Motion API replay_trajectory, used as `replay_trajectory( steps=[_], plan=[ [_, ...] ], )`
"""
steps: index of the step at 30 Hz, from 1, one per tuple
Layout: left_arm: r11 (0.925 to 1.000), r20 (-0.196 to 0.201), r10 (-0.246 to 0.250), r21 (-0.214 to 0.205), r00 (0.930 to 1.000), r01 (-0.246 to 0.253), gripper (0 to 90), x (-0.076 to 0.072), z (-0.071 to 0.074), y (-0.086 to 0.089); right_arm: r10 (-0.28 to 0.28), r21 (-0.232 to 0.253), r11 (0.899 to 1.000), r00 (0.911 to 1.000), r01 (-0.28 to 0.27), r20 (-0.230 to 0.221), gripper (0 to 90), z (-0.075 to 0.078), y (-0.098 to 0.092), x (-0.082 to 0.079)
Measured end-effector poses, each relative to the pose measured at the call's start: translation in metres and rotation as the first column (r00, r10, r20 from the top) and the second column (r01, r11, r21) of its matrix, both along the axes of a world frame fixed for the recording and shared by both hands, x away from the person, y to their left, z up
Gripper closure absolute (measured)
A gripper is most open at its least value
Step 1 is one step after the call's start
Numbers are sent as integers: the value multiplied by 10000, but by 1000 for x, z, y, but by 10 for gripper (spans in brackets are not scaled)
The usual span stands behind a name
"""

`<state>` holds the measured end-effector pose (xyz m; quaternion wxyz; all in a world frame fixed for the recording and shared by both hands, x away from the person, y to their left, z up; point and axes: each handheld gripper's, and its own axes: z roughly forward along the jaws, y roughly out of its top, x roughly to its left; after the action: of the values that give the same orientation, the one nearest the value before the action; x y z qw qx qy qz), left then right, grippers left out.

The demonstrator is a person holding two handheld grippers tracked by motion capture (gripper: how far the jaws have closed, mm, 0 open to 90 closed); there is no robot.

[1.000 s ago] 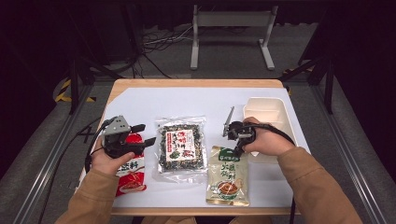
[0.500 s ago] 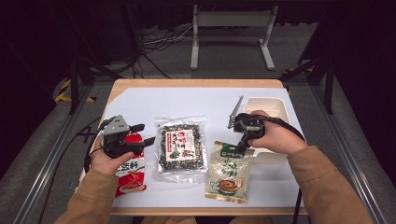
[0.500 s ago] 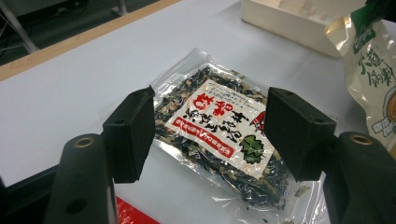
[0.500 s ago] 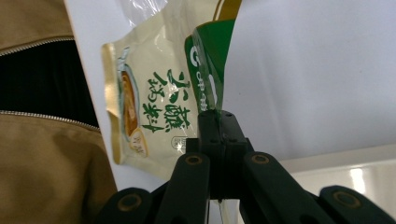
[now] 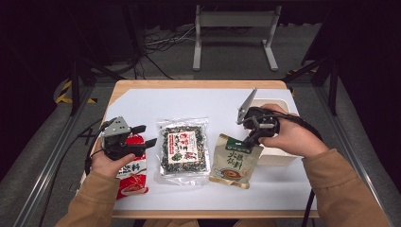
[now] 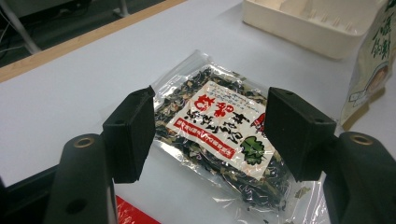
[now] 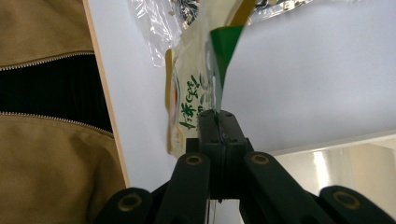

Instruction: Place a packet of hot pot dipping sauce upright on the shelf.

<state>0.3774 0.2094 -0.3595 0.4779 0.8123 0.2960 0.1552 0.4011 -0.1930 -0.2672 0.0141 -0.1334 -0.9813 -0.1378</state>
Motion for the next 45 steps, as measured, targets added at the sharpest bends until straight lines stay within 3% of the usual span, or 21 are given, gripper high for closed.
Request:
replay_trajectory(
  steps=[12, 19, 20, 28, 32, 34, 36, 37, 38, 39, 44, 45],
  plan=[
    [10000, 37, 41, -34, 10000, -41, 343, 1, 0, 2, -6, 52, 10000, 9953, 1, 965, 900, 29, 4, -9],
    [9999, 44, 128, -112, 9999, -128, 343, 1, 0, 4, -277, 213, 9995, 9862, 245, 1629, 900, 40, 3, -4],
    [9999, 52, 132, -108, 9999, -131, 343, 1, 1, 5, -424, 335, 9988, 9818, 368, 1849, 900, 43, 1, -3],
    [9996, -1, 212, -160, 9998, -212, 343, 1, 1, 7, -897, 658, 9949, 9685, 763, 2325, 900, 51, -9, 5],
    [9994, 21, 276, -185, 9996, -276, 342, 2, 1, 8, -1242, 984, 9901, 9526, 1004, 2778, 900, 57, -16, 11],
    [9993, 14, 306, -215, 9995, -305, 342, 1, 1, 9, -1304, 1062, 9889, 9500, 1041, 2836, 900, 59, -17, 12],
    [9989, -35, 374, -270, 9993, -374, 342, 0, 1, 10, -1506, 1289, 9850, 9376, 1152, 3134, 900, 65, -20, 14],
    [9992, 26, 353, -202, 9994, -353, 342, 0, 1, 11, -1506, 1289, 9850, 9376, 1152, 3134, 900, 65, -20, 14],
    [9986, -14, 470, -238, 9989, -470, 342, -1, 0, 13, -1615, 1398, 9828, 9298, 1210, 3309, 900, 69, -22, 15],
    [9986, -14, 470, -238, 9989, -470, 342, -1, 0, 13, -1615, 1398, 9828, 9298, 1210, 3309, 900, 69, -22, 15],
    [9980, 15, 590, -243, 9983, -590, 342, -3, 0, 19, -1982, 1601, 9761, 9034, 1467, 3802, 900, 75, -28, 20],
    [9973, 42, 661, -331, 9978, -659, 342, -4, 0, 20, -2150, 1675, 9728, 8930, 1601, 3954, 900, 76, -31, 22]
  ],
)
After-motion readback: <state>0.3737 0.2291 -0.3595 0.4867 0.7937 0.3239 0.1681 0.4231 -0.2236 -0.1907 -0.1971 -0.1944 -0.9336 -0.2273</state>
